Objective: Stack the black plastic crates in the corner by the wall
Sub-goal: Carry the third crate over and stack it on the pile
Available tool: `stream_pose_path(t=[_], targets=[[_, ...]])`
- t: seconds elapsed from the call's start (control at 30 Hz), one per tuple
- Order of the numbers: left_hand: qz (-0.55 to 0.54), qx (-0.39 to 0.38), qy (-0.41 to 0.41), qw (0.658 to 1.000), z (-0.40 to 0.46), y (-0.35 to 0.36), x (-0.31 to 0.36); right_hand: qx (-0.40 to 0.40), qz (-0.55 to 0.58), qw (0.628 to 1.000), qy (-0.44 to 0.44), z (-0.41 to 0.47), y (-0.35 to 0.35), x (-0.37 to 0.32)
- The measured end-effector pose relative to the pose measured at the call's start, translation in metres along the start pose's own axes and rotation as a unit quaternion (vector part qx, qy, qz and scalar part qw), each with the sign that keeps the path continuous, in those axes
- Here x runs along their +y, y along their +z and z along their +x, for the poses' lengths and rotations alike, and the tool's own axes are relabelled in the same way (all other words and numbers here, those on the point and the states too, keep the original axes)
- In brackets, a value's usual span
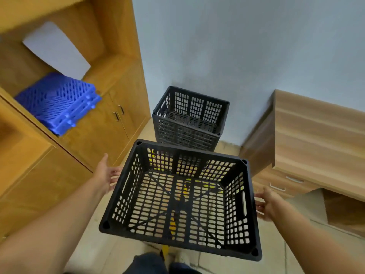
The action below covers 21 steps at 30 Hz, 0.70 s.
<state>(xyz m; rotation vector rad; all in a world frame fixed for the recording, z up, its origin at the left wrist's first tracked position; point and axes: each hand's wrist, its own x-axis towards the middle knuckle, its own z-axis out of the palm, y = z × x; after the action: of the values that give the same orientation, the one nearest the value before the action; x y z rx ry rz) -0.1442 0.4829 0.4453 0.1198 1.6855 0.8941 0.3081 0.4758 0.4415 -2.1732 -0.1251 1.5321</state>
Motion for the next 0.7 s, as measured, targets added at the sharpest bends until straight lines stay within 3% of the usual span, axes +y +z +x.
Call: stream_pose_path(t=[0.33, 0.7], targets=[[-0.119, 0.017, 0.061, 0.991, 0.039, 0.071, 0.140, -0.010, 0.119, 0.993, -0.026, -0.019, 0.053, -0.137], [-0.113, -0.045, 0.050, 0.991, 0.125, 0.123, 0.297, 0.014, 0.193, 0.980, -0.039, 0.000, 0.131, -0.276]])
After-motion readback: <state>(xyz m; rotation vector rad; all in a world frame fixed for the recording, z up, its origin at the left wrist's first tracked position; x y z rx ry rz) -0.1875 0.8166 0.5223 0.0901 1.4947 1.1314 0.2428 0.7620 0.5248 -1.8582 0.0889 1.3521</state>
